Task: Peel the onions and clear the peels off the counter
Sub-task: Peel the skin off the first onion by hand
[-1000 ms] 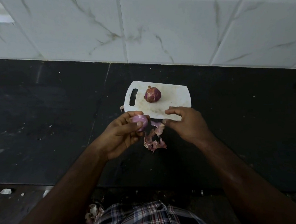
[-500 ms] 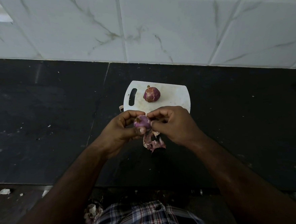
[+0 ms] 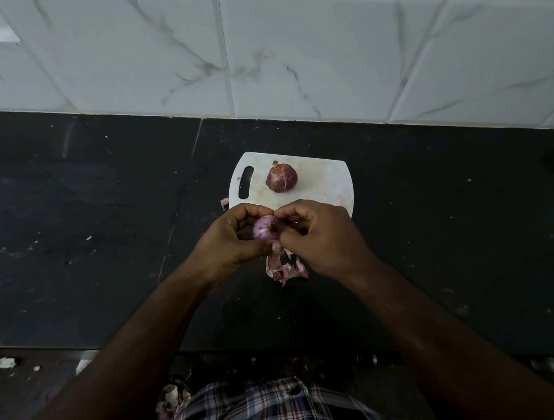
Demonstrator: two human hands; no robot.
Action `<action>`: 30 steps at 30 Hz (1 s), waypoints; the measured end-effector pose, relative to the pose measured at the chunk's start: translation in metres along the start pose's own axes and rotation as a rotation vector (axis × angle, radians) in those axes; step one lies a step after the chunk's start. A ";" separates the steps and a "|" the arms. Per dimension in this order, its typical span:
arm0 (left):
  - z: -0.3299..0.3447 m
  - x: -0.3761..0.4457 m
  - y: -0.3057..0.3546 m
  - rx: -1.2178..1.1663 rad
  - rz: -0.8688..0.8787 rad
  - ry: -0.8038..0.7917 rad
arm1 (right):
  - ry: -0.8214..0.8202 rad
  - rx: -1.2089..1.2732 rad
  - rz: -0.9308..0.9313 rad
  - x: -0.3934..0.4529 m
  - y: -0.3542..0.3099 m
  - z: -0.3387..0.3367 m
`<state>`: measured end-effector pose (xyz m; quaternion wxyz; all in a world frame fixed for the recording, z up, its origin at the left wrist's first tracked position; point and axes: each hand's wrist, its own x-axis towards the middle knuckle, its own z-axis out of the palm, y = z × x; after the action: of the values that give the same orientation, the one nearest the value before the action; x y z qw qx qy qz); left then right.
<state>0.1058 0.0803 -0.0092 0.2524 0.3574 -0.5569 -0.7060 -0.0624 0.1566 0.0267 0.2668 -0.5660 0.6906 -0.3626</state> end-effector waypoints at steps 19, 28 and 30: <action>0.003 0.001 -0.004 -0.034 0.010 0.035 | -0.001 0.087 0.051 0.000 0.004 -0.010; 0.008 -0.002 0.000 -0.022 0.034 0.064 | 0.129 0.027 -0.022 -0.004 0.008 -0.007; 0.009 -0.003 0.002 -0.058 0.028 0.062 | 0.101 0.067 -0.002 -0.005 0.007 -0.008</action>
<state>0.1001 0.0876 -0.0055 0.2895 0.3639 -0.5330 -0.7069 -0.0714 0.1638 0.0259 0.2501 -0.5386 0.6901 -0.4137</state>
